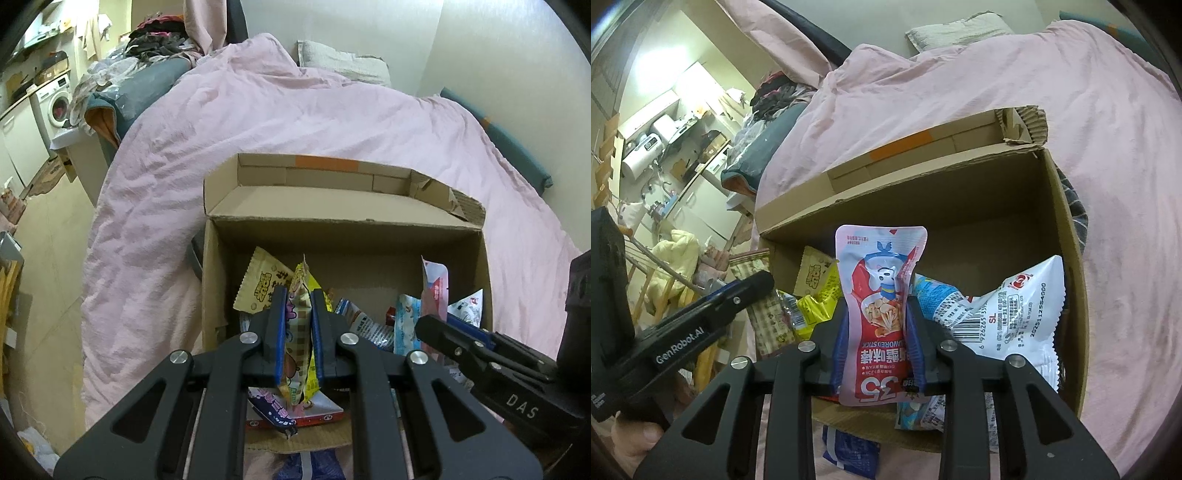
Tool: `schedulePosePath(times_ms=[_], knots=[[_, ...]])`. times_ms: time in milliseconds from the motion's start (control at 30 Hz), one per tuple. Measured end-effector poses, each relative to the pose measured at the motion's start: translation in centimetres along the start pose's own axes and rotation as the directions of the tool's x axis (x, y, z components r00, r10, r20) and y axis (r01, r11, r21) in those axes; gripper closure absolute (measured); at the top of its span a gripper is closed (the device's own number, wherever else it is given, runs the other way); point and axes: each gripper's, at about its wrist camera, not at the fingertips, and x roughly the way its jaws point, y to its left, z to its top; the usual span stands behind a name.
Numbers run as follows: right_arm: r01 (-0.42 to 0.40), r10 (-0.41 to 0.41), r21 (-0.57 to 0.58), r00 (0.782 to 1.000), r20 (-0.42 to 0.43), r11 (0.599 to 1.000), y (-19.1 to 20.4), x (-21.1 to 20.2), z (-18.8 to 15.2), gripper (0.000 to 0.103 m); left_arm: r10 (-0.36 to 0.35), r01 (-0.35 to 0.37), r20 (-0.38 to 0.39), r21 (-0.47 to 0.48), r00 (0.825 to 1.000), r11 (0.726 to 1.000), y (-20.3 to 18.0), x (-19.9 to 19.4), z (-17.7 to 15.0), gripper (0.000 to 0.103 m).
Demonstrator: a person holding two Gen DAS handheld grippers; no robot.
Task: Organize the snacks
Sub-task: 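Lower both snacks into the box and open both tools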
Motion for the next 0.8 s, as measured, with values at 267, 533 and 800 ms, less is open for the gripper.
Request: schedulePosePath(times_ms=[267,533,800], knots=[[0.012,-0.012,0.012,1.000,-0.003,1.000,-0.4,0.2,0.0,0.070,-0.015,0.015,-0.010,0.001,1.000,1.000,-0.1,0.0,0.0,0.090],[0.004,-0.004,0.019,1.000,0.004,1.000,-0.4,0.1,0.1,0.065,0.019,-0.020,0.035,0.027,0.999,0.999,-0.6,-0.8,-0.1,0.046],[-0.020,0.020,0.007,0.999,0.047,1.000,-0.2,-0.7,0.4,0.042,0.065,-0.066,0.085,0.010,0.994,0.998,0.0,-1.5,0.0,0.027]])
